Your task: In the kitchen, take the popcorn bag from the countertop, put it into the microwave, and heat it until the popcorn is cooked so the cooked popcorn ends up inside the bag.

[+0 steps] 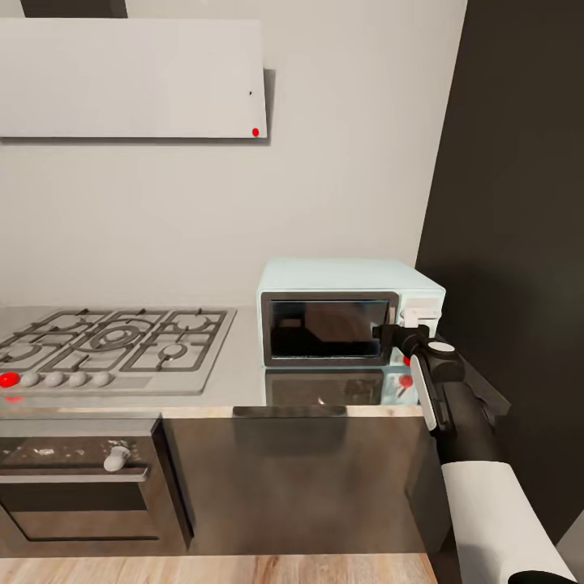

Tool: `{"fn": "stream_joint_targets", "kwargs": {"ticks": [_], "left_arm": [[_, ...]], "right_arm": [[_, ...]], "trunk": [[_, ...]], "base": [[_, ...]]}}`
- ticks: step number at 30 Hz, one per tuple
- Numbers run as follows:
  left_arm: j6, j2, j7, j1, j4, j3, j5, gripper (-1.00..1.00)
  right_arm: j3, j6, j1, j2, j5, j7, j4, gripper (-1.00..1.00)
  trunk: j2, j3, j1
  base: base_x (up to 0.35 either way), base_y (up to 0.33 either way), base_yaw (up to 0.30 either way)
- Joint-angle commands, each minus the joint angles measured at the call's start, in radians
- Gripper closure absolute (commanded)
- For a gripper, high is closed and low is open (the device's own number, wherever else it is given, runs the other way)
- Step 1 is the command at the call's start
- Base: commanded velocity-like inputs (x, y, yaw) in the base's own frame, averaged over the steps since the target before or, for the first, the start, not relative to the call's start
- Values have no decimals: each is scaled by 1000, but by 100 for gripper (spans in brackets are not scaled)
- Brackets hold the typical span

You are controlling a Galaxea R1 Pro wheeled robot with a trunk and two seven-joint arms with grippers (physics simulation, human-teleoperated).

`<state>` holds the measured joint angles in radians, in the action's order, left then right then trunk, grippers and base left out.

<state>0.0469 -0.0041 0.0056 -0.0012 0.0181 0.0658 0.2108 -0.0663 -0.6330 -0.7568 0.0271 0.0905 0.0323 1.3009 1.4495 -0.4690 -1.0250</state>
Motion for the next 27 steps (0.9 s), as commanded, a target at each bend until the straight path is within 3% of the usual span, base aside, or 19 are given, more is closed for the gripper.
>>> {"fn": "stream_joint_targets", "kwargs": {"ticks": [1,27], "left_arm": [[2,0,1,0,0,6,1,-100],[2,0,1,0,0,6,1,-100]], "right_arm": [[-1,-5,-1,1,9,4,1,-100],[-1,-5,0,2,9,1,1,-100]], "trunk": [[1,-1,0],[1,-1,0]], "base": [[23,-16,0],[21,-15,0]]}}
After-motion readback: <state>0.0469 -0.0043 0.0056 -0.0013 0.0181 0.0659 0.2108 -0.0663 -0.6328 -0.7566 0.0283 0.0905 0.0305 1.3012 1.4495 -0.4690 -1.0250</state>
